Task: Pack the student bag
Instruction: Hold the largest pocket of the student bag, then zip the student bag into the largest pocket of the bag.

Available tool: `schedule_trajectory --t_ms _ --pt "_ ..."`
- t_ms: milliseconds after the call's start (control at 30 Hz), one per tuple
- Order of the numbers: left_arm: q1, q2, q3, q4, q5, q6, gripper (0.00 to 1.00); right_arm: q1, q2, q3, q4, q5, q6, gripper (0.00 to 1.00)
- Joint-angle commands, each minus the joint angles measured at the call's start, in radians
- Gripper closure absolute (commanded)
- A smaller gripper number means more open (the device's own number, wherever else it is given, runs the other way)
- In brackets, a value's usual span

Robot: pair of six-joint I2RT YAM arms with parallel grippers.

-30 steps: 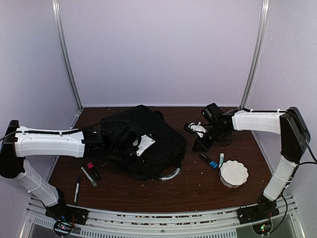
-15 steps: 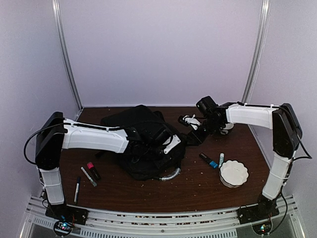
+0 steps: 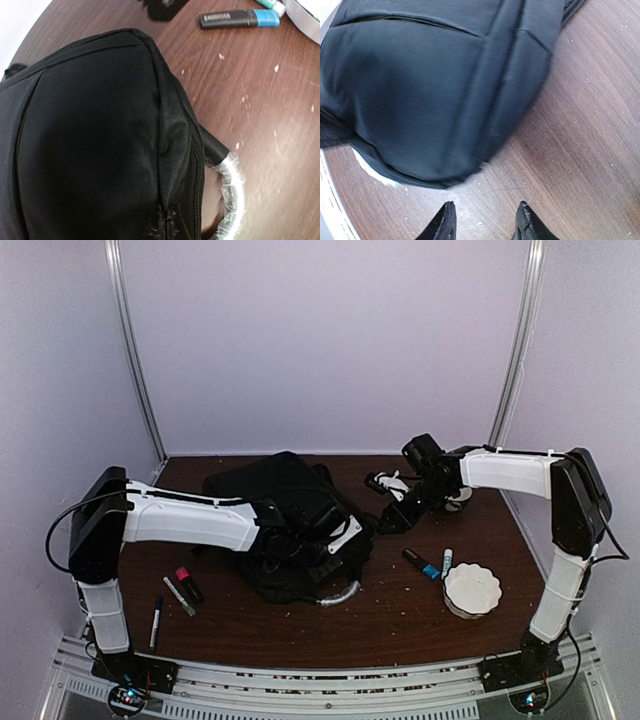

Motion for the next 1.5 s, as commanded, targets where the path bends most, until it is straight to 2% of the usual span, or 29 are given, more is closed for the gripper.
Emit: schedule_trajectory --t_ms 0,233,367,633,933,1200,1300,1400,1467 --pt "0.009 -0.165 -0.089 -0.088 -0.069 0.004 1.00 -0.008 -0.031 -0.010 -0.032 -0.057 -0.039 0.58" --pt "0.011 -0.333 -0.229 -0.170 -0.120 -0.025 1.00 0.026 0.005 -0.002 -0.019 -0.176 -0.042 0.56" --pt "0.011 -0.365 -0.285 -0.177 -0.165 -0.054 1.00 0.085 0.021 -0.003 0.036 -0.226 -0.015 0.57" --pt "0.015 -0.408 -0.348 -0.146 -0.202 -0.129 1.00 0.208 0.095 -0.001 0.097 -0.194 0.041 0.58" --pt "0.026 -0.455 -0.411 -0.087 -0.182 -0.164 1.00 0.265 0.141 0.007 0.170 -0.106 0.093 0.58" --pt "0.027 -0.468 -0.430 -0.057 -0.168 -0.180 1.00 0.297 0.191 0.024 0.252 -0.102 0.136 0.57" --pt "0.029 -0.471 -0.433 -0.056 -0.172 -0.180 1.00 0.311 0.206 0.035 0.258 -0.088 0.145 0.65" --pt "0.029 -0.479 -0.446 -0.056 -0.176 -0.182 1.00 0.310 0.181 0.011 0.287 -0.071 0.157 0.88" --pt "0.029 -0.483 -0.457 -0.055 -0.176 -0.186 1.00 0.307 0.152 -0.008 0.297 -0.062 0.157 0.91"
